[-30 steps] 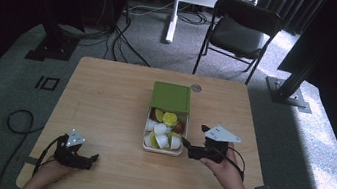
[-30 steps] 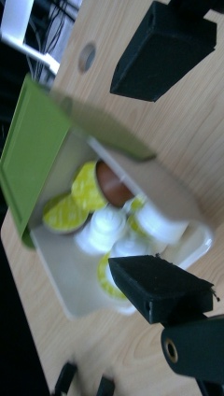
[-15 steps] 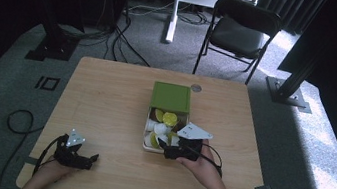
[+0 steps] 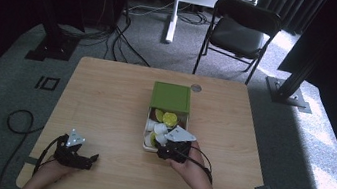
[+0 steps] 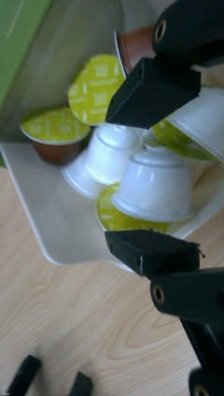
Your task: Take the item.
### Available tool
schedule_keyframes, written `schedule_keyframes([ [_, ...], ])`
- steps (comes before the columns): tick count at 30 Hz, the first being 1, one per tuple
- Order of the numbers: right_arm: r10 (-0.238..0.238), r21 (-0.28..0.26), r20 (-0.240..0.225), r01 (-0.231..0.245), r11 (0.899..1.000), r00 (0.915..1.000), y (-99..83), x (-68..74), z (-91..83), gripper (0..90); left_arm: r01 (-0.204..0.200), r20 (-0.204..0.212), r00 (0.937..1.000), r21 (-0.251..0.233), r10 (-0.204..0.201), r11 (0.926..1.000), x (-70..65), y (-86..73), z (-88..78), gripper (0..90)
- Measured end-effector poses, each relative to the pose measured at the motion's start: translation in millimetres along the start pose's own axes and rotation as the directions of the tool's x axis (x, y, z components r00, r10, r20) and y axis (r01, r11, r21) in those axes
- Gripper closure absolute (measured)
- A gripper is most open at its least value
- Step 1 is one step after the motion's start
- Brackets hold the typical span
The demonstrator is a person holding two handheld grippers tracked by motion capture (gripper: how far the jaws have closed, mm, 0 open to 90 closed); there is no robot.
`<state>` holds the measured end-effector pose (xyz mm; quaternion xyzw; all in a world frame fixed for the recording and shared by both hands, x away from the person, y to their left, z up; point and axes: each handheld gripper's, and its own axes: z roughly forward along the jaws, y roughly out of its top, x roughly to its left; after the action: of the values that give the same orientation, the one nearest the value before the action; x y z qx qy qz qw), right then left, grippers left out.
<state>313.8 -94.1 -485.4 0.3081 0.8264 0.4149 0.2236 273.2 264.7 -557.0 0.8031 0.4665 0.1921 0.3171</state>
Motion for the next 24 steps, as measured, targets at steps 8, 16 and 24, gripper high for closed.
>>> schedule_keyframes([
  [8, -0.01, 0.032, 0.028, 0.009, 0.999, 0.9996, -5.1, 7.2, 10.7, 43.0, -0.002, 0.0, 1.0, 0.002, 0.002, 1.0, 0.1, 0.0, -0.1, 1.6],
  [16, -0.005, 0.063, 0.066, 0.001, 0.998, 0.9978, -9.0, 9.7, 18.4, 45.4, -0.002, 0.0, 1.0, 0.002, 0.002, 1.0, 0.1, 0.0, -0.1, 1.6],
  [24, 0.026, 0.067, 0.062, -0.03, 0.997, 0.9977, -11.4, 10.4, 26.1, 44.1, -0.004, 0.0, 1.0, 0.003, 0.004, 1.0, 0.3, 0.0, -0.2, 1.6],
])
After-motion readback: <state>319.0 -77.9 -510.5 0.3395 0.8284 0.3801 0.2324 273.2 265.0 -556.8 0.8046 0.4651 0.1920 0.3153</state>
